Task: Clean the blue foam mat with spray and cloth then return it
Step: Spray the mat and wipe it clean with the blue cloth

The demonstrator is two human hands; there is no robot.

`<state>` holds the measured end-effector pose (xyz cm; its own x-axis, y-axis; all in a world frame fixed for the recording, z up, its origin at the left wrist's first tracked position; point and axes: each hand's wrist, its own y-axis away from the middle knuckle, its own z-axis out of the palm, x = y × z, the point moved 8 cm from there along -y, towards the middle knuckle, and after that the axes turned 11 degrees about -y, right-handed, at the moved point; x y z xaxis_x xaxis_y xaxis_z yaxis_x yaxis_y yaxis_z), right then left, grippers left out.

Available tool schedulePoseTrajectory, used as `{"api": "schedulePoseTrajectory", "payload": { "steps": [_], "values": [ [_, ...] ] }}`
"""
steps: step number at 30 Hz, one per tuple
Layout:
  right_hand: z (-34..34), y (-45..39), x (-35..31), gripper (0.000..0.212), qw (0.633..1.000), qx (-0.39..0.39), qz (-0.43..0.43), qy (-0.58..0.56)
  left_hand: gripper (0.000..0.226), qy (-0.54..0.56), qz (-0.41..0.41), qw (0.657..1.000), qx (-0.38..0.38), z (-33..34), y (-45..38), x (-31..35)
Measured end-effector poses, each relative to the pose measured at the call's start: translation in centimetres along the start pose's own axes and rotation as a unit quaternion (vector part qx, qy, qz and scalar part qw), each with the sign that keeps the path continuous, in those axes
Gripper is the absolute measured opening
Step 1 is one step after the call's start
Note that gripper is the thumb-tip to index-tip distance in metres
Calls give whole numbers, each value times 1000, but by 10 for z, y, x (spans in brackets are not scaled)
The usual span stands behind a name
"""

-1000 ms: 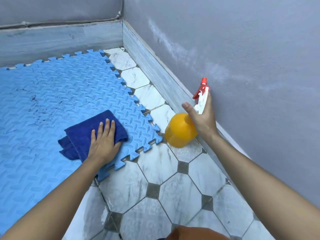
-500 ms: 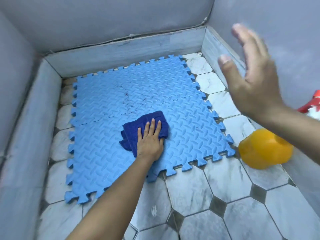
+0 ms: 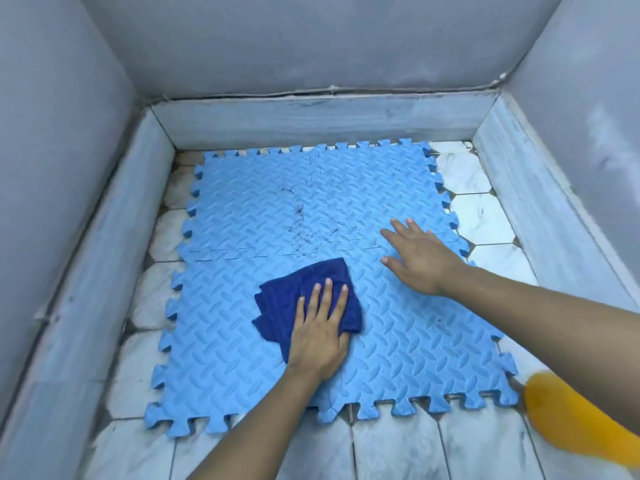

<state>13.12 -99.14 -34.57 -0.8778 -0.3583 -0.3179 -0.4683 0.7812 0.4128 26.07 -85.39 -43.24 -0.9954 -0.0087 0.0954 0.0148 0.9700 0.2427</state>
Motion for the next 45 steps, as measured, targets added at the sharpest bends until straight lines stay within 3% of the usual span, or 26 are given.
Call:
{"api": "schedulePoseTrajectory", "payload": {
  "steps": [3, 6, 10, 12, 14, 17, 21, 23, 25, 28, 30, 32, 34, 36, 38, 42, 45],
  "values": [
    [6, 2, 26, 60, 999, 8, 28, -13, 72, 16, -56, 998, 8, -9, -15, -29],
    [34, -16, 47, 61, 998, 19, 48, -46, 65, 51, -180, 981, 49, -25, -53, -83],
    [52, -41, 60, 64, 986, 127, 53, -96, 63, 67, -300, 952, 16, -43, -98, -175],
    [52, -40, 66, 66, 972, 198, 70, -109, 62, 52, -254, 966, -2, -43, -100, -176],
    [49, -42, 69, 63, 964, 230, 94, -91, 66, 3, -114, 993, 13, -40, -92, -126],
    [52, -45, 73, 61, 968, 218, 108, -64, 78, -67, 74, 995, 21, -22, -74, -26],
    [52, -49, 73, 62, 966, 232, 97, -56, 75, -48, 62, 994, 81, -47, -170, -11],
    [51, -51, 76, 62, 967, 228, 97, -52, 69, -35, 25, 996, 82, -61, -230, -41],
    [53, -51, 77, 61, 968, 223, 99, -50, 64, 0, -78, 994, 76, -70, -266, -99],
    [54, -48, 74, 62, 966, 232, 100, -47, 63, 16, -263, 963, 61, -74, -262, -209],
    [54, -48, 74, 62, 965, 237, 104, -46, 63, 17, -300, 953, 43, -70, -235, -243],
    [52, -50, 74, 62, 964, 239, 106, -47, 64, -24, -212, 975, 66, -64, -215, -205],
    [51, -52, 75, 62, 966, 231, 104, -45, 72, -43, -53, 995, 73, -53, -190, -113],
    [51, -49, 75, 64, 964, 239, 103, -51, 75, -47, 122, 989, 67, -41, -158, -20],
    [49, -47, 77, 66, 959, 257, 107, -53, 73, -23, 166, 984, 59, -44, -160, 9],
    [48, -48, 78, 63, 959, 252, 115, -59, 66, 16, -26, 996, 81, -67, -233, -105],
    [50, -48, 76, 64, 960, 247, 112, -73, 62, 36, -244, 967, 68, -80, -250, -230]
  ]
}}
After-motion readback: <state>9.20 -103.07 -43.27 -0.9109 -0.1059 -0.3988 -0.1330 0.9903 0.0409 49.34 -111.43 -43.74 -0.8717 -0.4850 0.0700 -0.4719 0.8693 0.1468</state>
